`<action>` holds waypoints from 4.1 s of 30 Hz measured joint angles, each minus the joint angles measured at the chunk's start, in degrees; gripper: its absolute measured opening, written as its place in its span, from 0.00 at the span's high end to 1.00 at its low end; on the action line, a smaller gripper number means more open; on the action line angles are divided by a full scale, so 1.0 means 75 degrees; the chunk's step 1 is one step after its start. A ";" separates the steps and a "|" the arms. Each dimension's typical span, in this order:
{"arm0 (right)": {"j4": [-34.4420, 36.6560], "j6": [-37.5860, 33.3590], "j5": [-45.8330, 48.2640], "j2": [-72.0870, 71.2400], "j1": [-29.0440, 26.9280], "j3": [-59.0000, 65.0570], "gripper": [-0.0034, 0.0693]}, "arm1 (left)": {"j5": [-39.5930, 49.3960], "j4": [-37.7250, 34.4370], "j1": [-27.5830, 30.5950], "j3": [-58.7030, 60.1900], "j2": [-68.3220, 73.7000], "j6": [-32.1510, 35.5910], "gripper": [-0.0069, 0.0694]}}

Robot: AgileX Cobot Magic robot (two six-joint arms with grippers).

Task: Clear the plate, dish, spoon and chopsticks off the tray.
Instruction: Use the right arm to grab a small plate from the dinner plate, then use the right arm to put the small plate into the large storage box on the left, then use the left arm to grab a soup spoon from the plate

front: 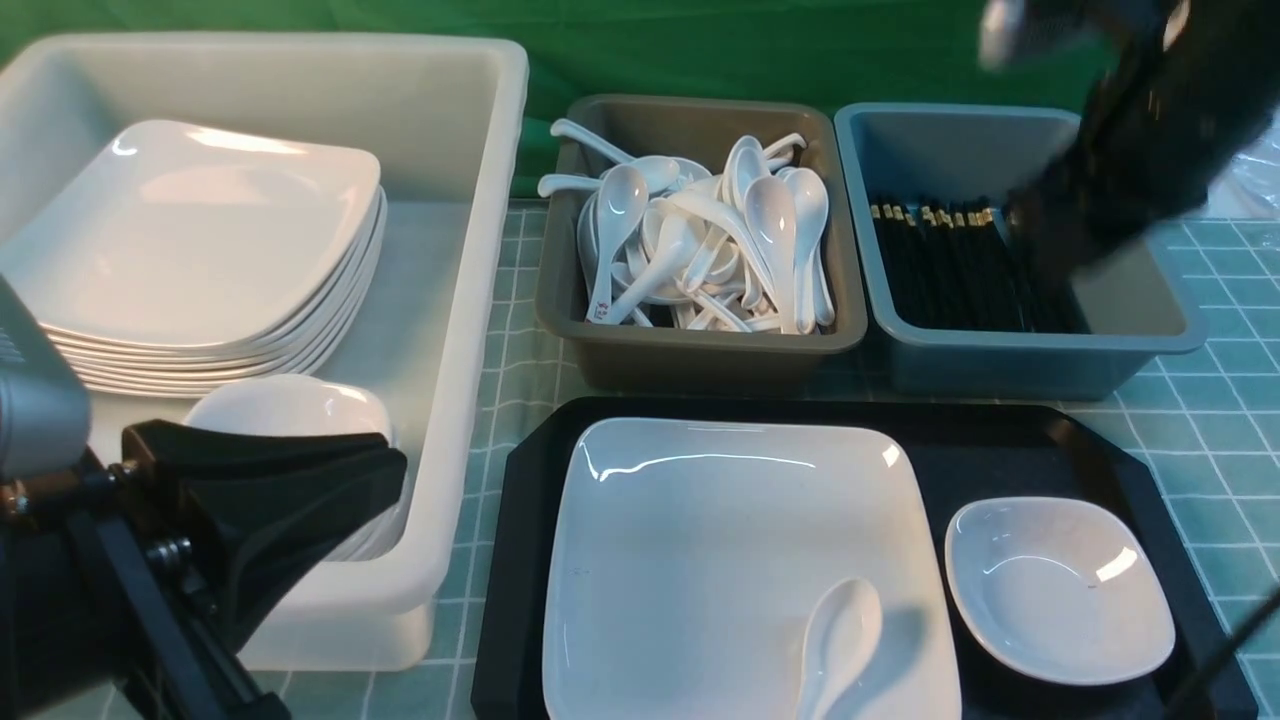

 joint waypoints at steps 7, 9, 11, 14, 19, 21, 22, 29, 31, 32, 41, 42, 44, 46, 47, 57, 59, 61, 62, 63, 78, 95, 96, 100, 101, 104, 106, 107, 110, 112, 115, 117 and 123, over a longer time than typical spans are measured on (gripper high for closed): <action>-0.0363 -0.0253 -0.1559 -0.1577 0.1413 0.4405 0.33 | 0.0024 -0.0015 0.0000 0.0000 0.0000 0.0025 0.89; -0.0390 -0.0252 -0.2399 -0.1669 0.1504 0.5267 0.26 | 0.0024 -0.0015 0.0000 0.0000 0.0000 0.0025 0.89; -0.0427 -0.0252 -0.2765 -0.1677 0.1520 0.5600 0.24 | 0.0034 -0.0023 0.0000 0.0000 0.0000 0.0025 0.89; -0.0497 -0.0252 -0.3733 -0.1539 0.1521 0.6279 0.21 | 0.0076 -0.0038 0.0000 0.0000 0.0000 0.0025 0.89; -0.0866 -0.0283 -0.4801 -0.1084 0.1533 0.6408 0.21 | 0.0076 -0.0104 0.0000 0.0000 0.0000 0.0025 0.89; -0.1176 -0.0283 -0.5113 -0.0875 0.1533 0.6408 0.21 | 0.0092 -0.0119 0.0000 0.0000 0.0000 0.0025 0.89; -0.1286 -0.0275 -0.5171 -0.0795 0.1533 0.6408 0.21 | 0.0109 -0.0119 0.0000 0.0000 0.0000 0.0025 0.89; -0.1378 -0.0251 -0.5179 -0.0631 0.1551 0.6378 0.38 | 0.0258 -0.0119 0.0000 0.0000 0.0000 0.0046 0.89; -0.1371 -0.0251 -0.5155 -0.0625 0.1552 0.6378 0.45 | 0.0264 -0.0119 0.0000 0.0000 0.0000 0.0059 0.89; -0.1407 -0.0251 -0.5091 -0.0622 0.1572 0.6361 0.55 | 0.0264 -0.0119 0.0000 0.0000 0.0000 0.0065 0.89; -0.1545 0.0243 -0.1906 -0.1508 0.2225 0.4705 0.87 | 0.0450 -0.0056 0.0000 -0.0042 -0.0002 0.0075 0.89; -0.1537 0.0243 -0.1813 -0.1556 0.2241 0.4705 0.87 | 0.0492 -0.0019 0.0000 -0.0053 -0.0002 0.0055 0.89; -0.1445 0.0556 -0.1083 -0.2099 0.2496 0.3758 0.87 | 0.0875 0.0501 0.0000 -0.0333 -0.0002 -0.0321 0.89; -0.1315 0.0585 -0.0900 -0.2341 0.2707 0.3146 0.87 | 0.1192 0.0941 0.0000 -0.0528 -0.0009 -0.0779 0.89; -0.1143 0.0496 -0.0859 -0.2469 0.2980 0.2475 0.87 | 0.1577 0.1562 0.0000 -0.0767 -0.0055 -0.1374 0.89; -0.0661 -0.1532 -0.2208 -0.0785 0.5534 -0.1248 0.87 | 0.4031 0.5298 0.0000 -0.1288 -0.1829 -0.5236 0.89; -0.0608 -0.2056 -0.2553 -0.0074 0.5978 -0.1847 0.87 | 0.4596 0.5690 0.0000 -0.1302 -0.2391 -0.5684 0.89; -0.0571 -0.2485 -0.2788 0.0732 0.6315 -0.2483 0.87 | 0.5100 0.5883 0.0000 -0.1302 -0.2983 -0.5869 0.89; -0.0562 -0.2604 -0.2838 0.1097 0.6384 -0.2733 0.87 | 0.5199 0.5908 0.0000 -0.1302 -0.3187 -0.5894 0.89; -0.0544 -0.2652 -0.2857 0.1383 0.6422 -0.2926 0.87 | 0.5267 0.5908 0.0000 -0.1302 -0.3338 -0.5929 0.89; -0.0802 -0.2412 -0.2902 0.4265 0.6196 -0.4589 0.79 | 0.5541 0.5691 0.0000 -0.1302 -0.3966 -0.5470 0.89; -0.0888 -0.0811 0.0045 0.2443 0.6235 -0.5249 0.43 | 0.4991 0.5015 0.0000 -0.1310 -0.3229 -0.5233 0.89; -0.0977 -0.0374 0.0045 0.2029 0.6191 -0.5148 0.54 | 0.4908 0.4730 0.0000 -0.1319 -0.2753 -0.5031 0.89; -0.1438 0.0815 0.0045 0.0870 0.5970 -0.3950 0.75 | 0.4847 0.3937 0.0000 -0.1467 -0.1417 -0.4654 0.89; -0.1519 0.1029 0.0045 0.0541 0.5872 -0.3393 0.78 | 0.4832 0.3731 0.0000 -0.1531 -0.1034 -0.4552 0.89; -0.1661 0.1823 0.0038 -0.0708 0.5514 -0.1619 0.81 | 0.4623 0.3261 0.0000 -0.1733 0.0101 -0.4244 0.89; -0.1771 0.2341 0.0033 -0.1807 0.5166 -0.0019 0.81 | 0.4297 0.2817 0.0000 -0.1966 0.1155 -0.3971 0.89; -0.1814 0.2555 0.0033 -0.2361 0.4989 0.0767 0.81 | 0.4179 0.2513 0.0000 -0.2083 0.1699 -0.3744 0.89; -0.1855 0.2899 0.0009 -0.3434 0.4640 0.2210 0.81 | 0.4003 0.1910 -0.0012 -0.2305 0.2841 -0.3256 0.89; -0.1863 0.3193 -0.0082 -0.4295 0.4375 0.3237 0.80 | 0.3794 0.1572 -0.0160 -0.2460 0.3830 -0.3071 0.89; -0.1873 0.3404 -0.0232 -0.5543 0.4115 0.4417 0.80 | 0.3302 0.1471 -0.0710 -0.2752 0.5102 -0.3076 0.89; -0.1873 0.3434 -0.0263 -0.6286 0.4043 0.4930 0.80 | 0.3031 0.1568 -0.1257 -0.3068 0.5749 -0.3351 0.89; -0.1865 0.3377 -0.0291 -0.7723 0.3999 0.5681 0.78 | 0.2907 0.2281 -0.2655 -0.4171 0.7453 -0.4806 0.89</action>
